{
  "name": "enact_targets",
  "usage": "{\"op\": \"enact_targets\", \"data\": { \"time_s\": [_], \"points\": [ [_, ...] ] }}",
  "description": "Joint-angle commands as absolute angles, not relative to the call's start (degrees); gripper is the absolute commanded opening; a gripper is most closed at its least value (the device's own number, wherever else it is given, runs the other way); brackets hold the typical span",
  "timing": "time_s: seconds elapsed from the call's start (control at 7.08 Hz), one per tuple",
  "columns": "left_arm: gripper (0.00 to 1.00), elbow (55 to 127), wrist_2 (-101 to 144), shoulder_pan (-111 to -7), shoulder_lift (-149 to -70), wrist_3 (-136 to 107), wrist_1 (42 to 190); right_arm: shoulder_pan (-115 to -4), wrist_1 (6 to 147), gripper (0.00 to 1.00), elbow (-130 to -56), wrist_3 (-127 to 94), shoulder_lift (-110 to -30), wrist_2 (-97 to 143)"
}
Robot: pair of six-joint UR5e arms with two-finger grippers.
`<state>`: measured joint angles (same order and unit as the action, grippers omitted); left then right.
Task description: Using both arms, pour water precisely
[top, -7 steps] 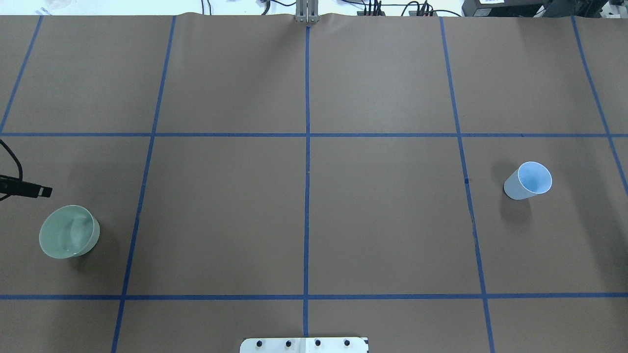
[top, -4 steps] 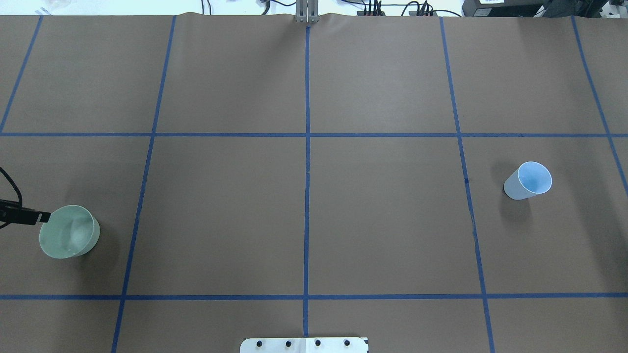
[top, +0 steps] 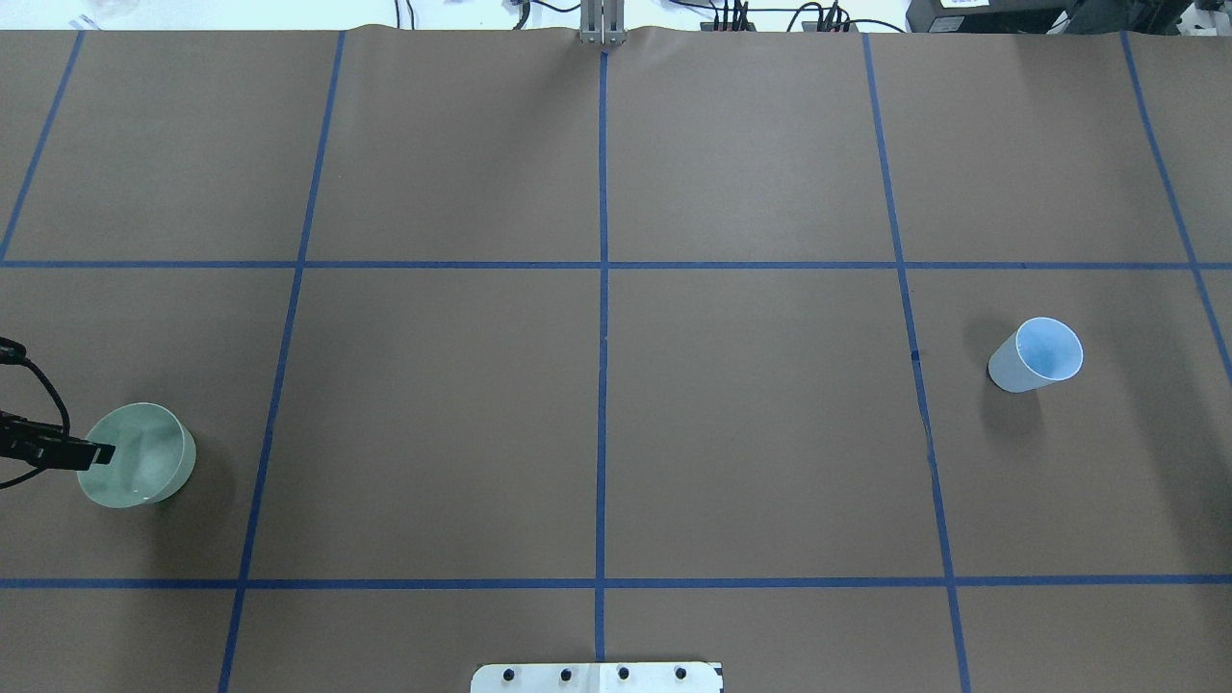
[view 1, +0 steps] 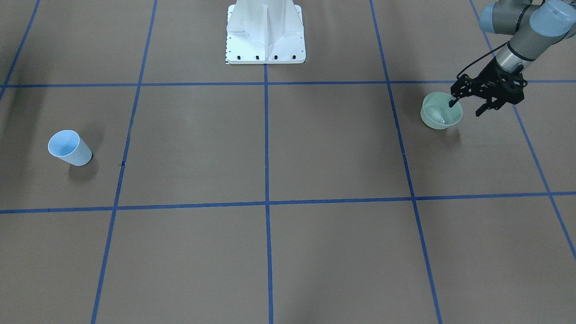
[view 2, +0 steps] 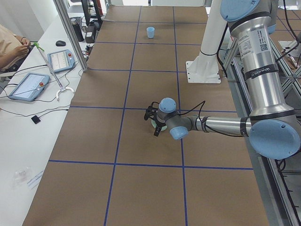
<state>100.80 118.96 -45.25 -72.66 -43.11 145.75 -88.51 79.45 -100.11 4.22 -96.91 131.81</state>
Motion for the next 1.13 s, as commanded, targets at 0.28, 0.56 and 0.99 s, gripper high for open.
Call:
{"op": "enact_targets", "data": {
  "time_s": [0.28, 0.56, 0.99],
  "points": [
    [0.00, 100.0, 118.9, -44.5, -73.0, -43.5, 145.5, -88.5, 79.5, 1.00, -100.1, 4.2, -97.2, 131.7],
    [0.00, 100.0, 119.0, -44.5, -73.8, -43.5, 145.5, -88.5, 79.5, 1.00, -100.1, 4.2, -97.2, 131.7],
    [0.00, 105.3, 120.9, -44.6, -83.3, -44.5, 130.4, -88.5, 79.5, 1.00, -100.1, 4.2, -97.2, 131.7]
  ]
}}
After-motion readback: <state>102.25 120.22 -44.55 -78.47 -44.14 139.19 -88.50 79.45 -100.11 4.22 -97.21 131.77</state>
